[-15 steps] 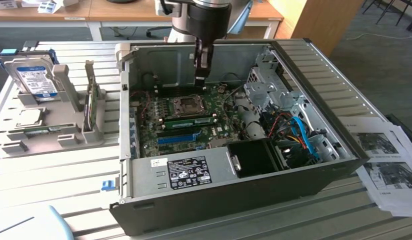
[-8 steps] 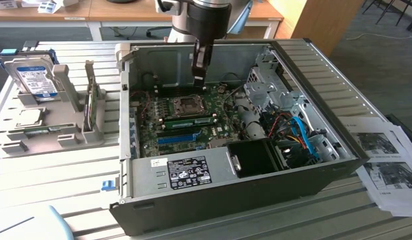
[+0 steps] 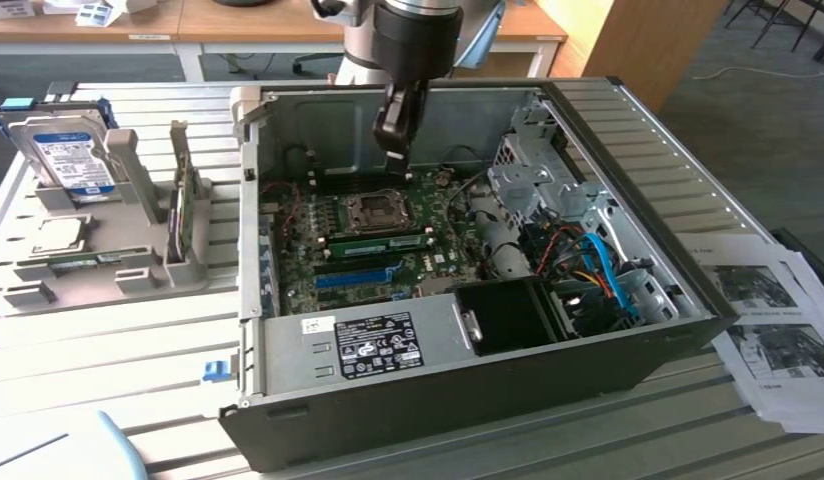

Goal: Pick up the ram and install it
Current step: 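Press down the ram until it locks into place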

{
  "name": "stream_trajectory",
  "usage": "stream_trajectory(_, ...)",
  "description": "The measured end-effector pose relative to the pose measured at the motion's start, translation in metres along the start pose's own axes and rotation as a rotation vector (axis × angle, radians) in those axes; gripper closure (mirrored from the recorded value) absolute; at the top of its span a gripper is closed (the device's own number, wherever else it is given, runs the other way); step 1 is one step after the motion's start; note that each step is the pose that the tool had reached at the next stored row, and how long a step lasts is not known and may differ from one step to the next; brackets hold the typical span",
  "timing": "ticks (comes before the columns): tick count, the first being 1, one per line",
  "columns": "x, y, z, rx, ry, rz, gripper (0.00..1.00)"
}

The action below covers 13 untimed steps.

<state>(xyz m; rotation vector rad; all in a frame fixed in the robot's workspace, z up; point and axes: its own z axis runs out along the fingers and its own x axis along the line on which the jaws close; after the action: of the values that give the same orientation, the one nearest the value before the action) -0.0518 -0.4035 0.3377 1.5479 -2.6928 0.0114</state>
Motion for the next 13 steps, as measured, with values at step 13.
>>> stream_trajectory(13, 0.0000, 0.0000, 0.0001, -0.0082, -0.0027, 0.236, 0.91)
